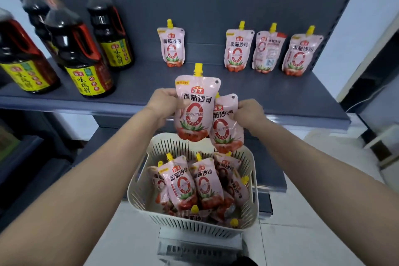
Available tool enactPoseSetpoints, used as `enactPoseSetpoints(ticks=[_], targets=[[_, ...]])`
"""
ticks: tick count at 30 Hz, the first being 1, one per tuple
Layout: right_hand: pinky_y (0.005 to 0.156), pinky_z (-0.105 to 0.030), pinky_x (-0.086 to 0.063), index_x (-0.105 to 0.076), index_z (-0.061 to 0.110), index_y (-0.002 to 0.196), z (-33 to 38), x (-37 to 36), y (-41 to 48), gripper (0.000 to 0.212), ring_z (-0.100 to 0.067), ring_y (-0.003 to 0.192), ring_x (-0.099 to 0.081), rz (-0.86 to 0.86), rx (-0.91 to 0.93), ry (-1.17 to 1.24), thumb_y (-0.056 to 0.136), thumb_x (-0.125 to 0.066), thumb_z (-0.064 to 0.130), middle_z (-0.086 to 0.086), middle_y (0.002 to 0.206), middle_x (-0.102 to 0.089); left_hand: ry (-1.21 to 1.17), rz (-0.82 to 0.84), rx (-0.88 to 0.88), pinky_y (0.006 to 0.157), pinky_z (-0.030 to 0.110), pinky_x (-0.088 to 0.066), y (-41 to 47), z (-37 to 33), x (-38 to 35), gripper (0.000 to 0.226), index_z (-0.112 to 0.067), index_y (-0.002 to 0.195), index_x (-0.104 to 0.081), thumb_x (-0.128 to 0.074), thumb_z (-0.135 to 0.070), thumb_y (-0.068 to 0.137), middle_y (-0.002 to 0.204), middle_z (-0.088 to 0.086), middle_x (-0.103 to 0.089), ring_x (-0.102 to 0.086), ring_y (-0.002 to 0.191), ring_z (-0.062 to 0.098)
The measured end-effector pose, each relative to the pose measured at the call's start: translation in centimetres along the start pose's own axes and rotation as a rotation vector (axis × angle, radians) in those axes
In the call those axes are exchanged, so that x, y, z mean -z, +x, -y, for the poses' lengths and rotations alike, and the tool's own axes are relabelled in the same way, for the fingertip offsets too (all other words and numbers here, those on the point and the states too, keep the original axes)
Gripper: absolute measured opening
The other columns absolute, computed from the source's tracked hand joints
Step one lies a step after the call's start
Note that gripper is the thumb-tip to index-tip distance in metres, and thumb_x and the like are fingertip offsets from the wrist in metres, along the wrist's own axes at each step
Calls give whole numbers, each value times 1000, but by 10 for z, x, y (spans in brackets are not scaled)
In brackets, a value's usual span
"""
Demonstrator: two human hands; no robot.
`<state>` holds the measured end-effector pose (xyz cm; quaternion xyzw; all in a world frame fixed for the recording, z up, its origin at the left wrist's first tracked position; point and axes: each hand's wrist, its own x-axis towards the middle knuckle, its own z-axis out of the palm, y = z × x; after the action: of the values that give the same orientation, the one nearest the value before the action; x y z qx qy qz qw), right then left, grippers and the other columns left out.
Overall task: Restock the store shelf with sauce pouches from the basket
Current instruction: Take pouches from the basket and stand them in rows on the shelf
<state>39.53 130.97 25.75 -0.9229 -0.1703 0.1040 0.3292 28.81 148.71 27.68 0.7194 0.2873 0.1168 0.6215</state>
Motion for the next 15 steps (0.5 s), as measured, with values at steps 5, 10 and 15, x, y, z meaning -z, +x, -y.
enactPoseSetpoints(ticks=[5,10,15], targets=[[90,-46,-55,-72,5,99,23,34,28,16,-30,101,-67,-82,-57,324,84,-66,6,-14,108,-72,-158,-35,-53,51,24,-55,12,-40,14,16,-12,77,-66,-62,3,83,68,-1,-71,-67,59,13],[78,-36,-56,-68,7,92,47,61,59,14,-25,96,-65,-124,-65,685,87,-60,-3,-11,108,-69,-205,-88,-114,51,22,-55,38,-69,23,19,-12,76,-66,-61,4,84,63,-5,-71,-66,61,11],[56,-22,-51,-66,7,104,68,74,106,20,-19,84,-63,-115,-11,807,91,-54,-3,-5,98,-66,-191,-166,-131,50,21,-53,72,-83,23,19,-14,76,-65,-61,3,84,68,-3,-69,-65,66,14]])
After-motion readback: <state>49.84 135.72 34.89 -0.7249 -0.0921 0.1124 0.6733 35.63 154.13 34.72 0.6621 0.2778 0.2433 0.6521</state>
